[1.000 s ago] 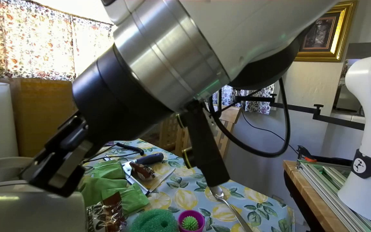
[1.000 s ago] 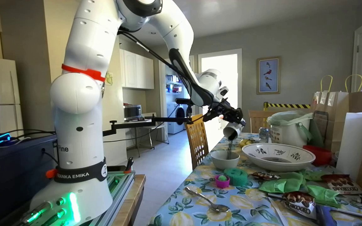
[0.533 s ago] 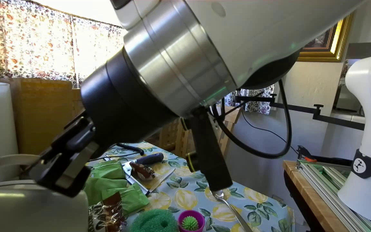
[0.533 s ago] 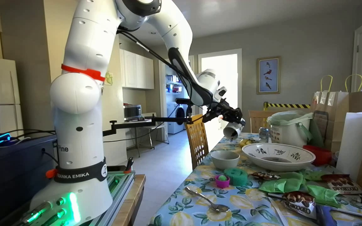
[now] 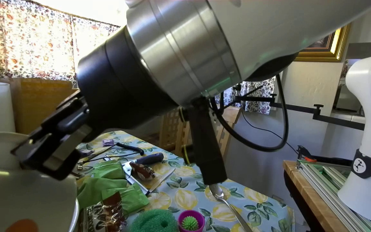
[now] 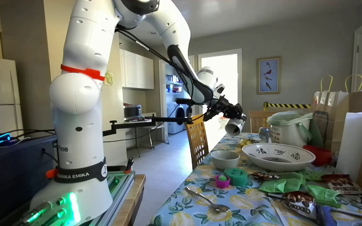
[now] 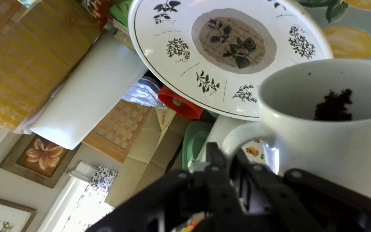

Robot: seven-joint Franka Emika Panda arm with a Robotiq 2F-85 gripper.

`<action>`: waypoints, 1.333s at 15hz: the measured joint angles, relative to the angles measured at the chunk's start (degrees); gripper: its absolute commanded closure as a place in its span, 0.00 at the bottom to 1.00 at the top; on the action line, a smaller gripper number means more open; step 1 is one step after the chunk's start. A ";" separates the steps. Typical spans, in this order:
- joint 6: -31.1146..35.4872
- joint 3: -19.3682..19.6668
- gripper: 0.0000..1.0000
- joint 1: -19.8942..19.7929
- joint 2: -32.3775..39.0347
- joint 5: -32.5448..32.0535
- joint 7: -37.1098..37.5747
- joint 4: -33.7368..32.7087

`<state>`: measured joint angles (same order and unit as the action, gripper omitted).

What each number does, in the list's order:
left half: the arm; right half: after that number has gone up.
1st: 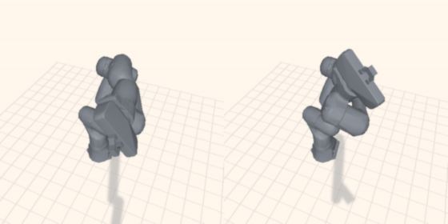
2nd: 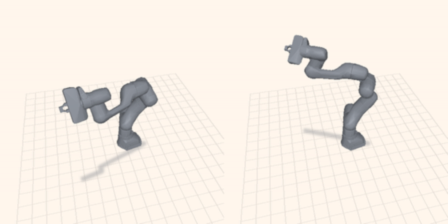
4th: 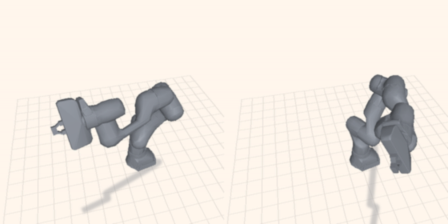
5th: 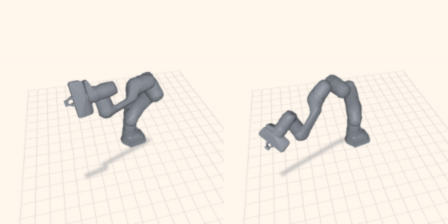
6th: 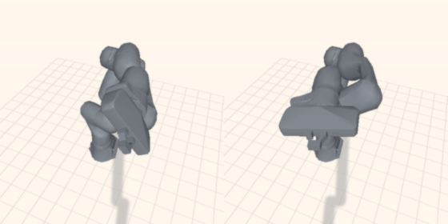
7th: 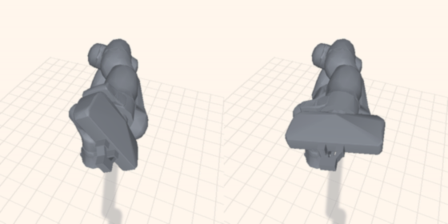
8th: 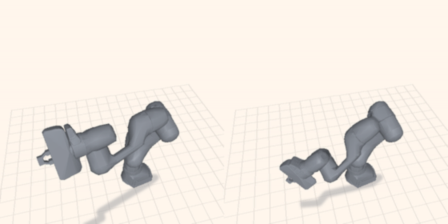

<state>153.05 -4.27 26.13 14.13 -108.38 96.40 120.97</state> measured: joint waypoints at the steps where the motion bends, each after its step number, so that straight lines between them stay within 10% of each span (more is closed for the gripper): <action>1: -0.25 -0.12 0.97 0.00 -0.03 -0.25 0.33 0.23; 20: -2.16 -5.74 0.97 -5.47 -0.15 -6.71 5.90 5.03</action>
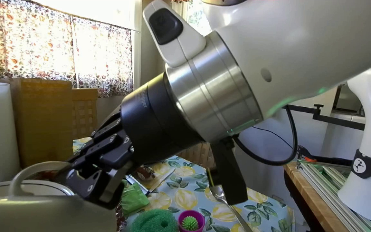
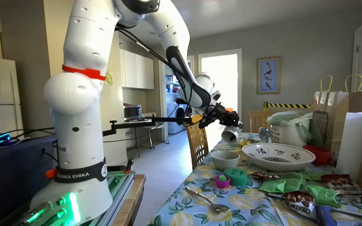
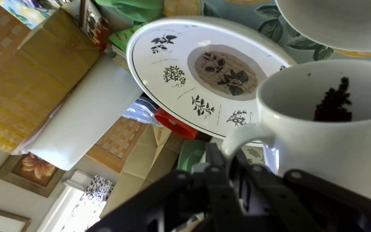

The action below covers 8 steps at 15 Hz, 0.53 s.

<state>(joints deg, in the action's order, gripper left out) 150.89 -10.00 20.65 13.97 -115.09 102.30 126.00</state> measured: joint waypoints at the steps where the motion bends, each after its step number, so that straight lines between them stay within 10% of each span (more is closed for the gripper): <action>1: -0.38 -0.24 0.97 -0.02 -0.06 -0.95 0.38 -0.05; 8: -2.44 -6.73 0.97 -4.67 -0.77 -5.10 2.02 -0.09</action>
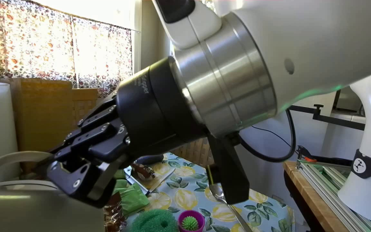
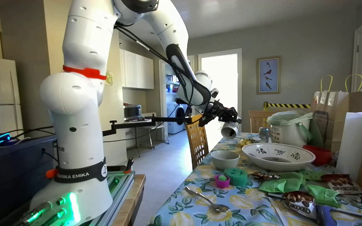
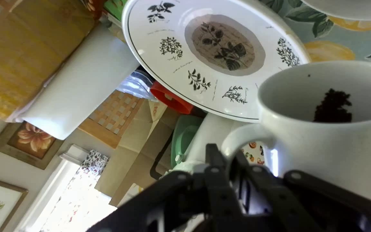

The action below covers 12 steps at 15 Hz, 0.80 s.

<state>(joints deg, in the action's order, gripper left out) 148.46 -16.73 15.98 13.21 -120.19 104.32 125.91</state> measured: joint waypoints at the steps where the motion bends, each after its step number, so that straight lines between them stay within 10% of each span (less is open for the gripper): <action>1: -0.38 -0.65 0.97 -0.43 -0.09 -0.67 0.23 0.00; 12: -4.45 -3.04 0.97 -1.78 -0.59 -1.87 3.31 0.05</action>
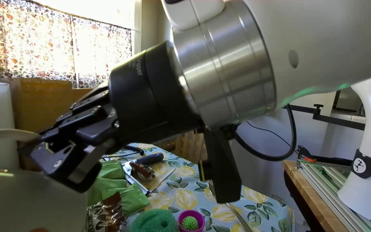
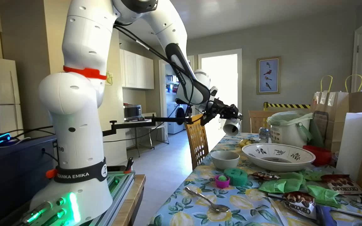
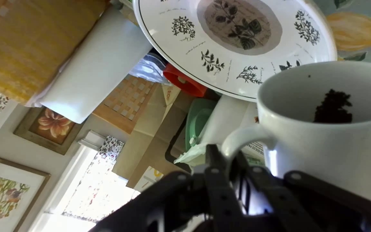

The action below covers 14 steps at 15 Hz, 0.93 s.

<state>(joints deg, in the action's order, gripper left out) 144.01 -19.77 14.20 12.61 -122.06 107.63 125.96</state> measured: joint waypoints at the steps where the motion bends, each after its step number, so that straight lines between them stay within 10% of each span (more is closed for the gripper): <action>1: -0.43 -0.08 0.97 0.00 -0.06 -0.06 0.29 0.01; 14: -1.72 -0.31 0.97 -0.13 -0.24 -0.24 2.43 1.02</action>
<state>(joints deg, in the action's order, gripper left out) 142.29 -20.08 14.07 12.37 -122.31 110.06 126.98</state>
